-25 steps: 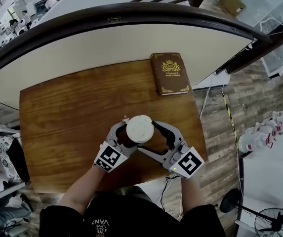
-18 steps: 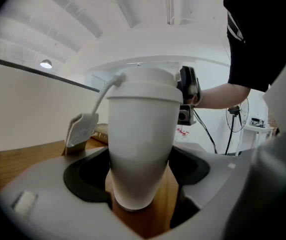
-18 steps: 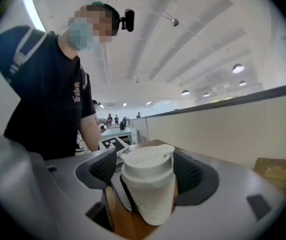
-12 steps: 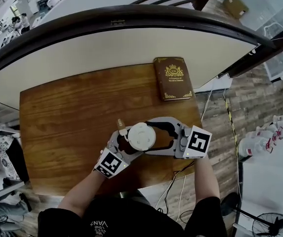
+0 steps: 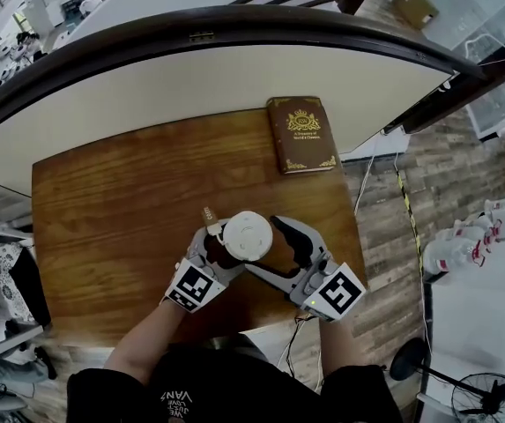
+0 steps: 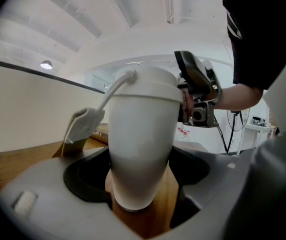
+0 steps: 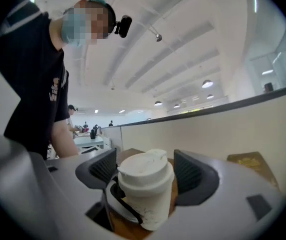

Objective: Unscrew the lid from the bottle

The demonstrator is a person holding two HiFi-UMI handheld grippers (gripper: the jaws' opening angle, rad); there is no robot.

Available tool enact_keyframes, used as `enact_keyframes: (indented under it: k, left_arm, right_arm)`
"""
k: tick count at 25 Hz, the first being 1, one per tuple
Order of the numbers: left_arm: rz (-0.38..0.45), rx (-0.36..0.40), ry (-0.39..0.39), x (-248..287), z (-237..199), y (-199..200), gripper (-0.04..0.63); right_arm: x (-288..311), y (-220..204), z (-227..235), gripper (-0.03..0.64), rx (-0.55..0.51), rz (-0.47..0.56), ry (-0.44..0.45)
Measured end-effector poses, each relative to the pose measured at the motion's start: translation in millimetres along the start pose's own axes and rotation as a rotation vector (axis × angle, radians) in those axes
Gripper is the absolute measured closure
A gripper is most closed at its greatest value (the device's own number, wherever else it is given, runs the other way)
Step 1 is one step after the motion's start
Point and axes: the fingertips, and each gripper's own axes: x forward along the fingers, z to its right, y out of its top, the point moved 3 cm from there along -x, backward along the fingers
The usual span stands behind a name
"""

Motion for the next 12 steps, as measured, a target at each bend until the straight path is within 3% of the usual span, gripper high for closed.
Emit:
enact_keyframes:
  k: [4, 9, 12]
  left_arm:
    - [-0.004, -0.008, 0.014, 2, 0, -1, 0.227]
    - [-0.013, -0.015, 0.029, 2, 1, -1, 0.227]
    - [-0.011, -0.020, 0.033, 2, 1, -2, 0.227]
  right_arm:
    - [5, 0, -8, 0.295, -0.050, 0.018, -0.161]
    - [14, -4, -11, 0.295, -0.110, -0.042, -0.246]
    - [18, -5, -10, 0.295, -0.141, -0.070, -0.249]
